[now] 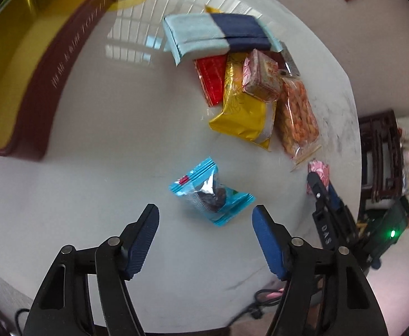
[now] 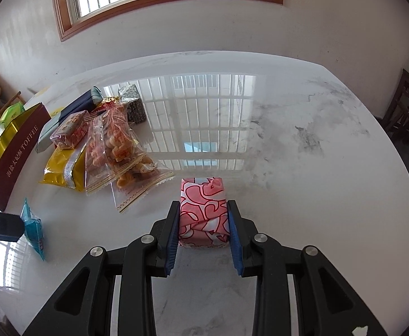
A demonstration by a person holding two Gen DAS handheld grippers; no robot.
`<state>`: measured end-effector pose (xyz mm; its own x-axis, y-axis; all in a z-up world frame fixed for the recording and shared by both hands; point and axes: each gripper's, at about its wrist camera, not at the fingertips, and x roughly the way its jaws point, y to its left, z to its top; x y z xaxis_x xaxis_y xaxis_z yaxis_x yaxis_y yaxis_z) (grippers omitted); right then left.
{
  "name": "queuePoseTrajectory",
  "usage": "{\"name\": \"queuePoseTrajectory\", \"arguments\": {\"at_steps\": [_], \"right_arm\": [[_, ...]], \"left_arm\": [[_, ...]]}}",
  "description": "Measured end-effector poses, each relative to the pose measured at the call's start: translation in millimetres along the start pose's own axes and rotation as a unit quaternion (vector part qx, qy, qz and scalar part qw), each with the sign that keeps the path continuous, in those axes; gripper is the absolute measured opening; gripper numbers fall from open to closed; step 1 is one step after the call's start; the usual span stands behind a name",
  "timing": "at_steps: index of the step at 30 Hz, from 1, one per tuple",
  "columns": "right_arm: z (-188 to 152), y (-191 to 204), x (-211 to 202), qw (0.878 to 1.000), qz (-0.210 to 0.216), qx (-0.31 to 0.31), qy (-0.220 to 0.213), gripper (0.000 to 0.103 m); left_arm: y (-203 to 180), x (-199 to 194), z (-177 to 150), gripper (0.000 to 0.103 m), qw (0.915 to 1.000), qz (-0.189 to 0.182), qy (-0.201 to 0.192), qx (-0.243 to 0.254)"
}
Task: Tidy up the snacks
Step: 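Grasp the pink heart-patterned cake with the right tool while the left tool grasps the blue candy, then carry the blue candy into the gold tin and open the left tool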
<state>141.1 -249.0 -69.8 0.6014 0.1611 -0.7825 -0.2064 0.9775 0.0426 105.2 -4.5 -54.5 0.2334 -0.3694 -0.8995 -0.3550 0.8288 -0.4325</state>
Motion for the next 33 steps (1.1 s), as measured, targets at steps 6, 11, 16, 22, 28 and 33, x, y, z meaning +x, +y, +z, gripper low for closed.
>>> {"name": "queuePoseTrajectory", "arguments": {"at_steps": [6,11,16,22,28,33], "right_arm": [[0,-1,0,1.000,0.003,0.002,-0.001,0.029],[-1,-4,-1,1.000,0.012,0.010,-0.002,0.029],[-1,-5,-1,1.000,0.013,0.011,-0.002,0.029],[-1,-5,-1,1.000,0.013,0.011,-0.003,0.030],[-1,-5,-1,1.000,0.013,0.011,-0.003,0.030],[-2,-3,-1,1.000,0.009,0.008,-0.002,0.030]], "left_arm": [[-4,3,6,0.064,0.9996,-0.003,-0.014,-0.026],[-4,11,9,0.054,0.9996,0.009,-0.018,-0.019],[-12,16,9,0.042,0.9993,0.026,-0.023,0.017],[-23,24,10,0.033,0.9975,0.040,-0.021,0.054],[-29,26,8,0.029,0.9946,0.049,-0.028,0.087],[-31,25,1,0.029,0.9917,0.051,-0.036,0.112]]}}
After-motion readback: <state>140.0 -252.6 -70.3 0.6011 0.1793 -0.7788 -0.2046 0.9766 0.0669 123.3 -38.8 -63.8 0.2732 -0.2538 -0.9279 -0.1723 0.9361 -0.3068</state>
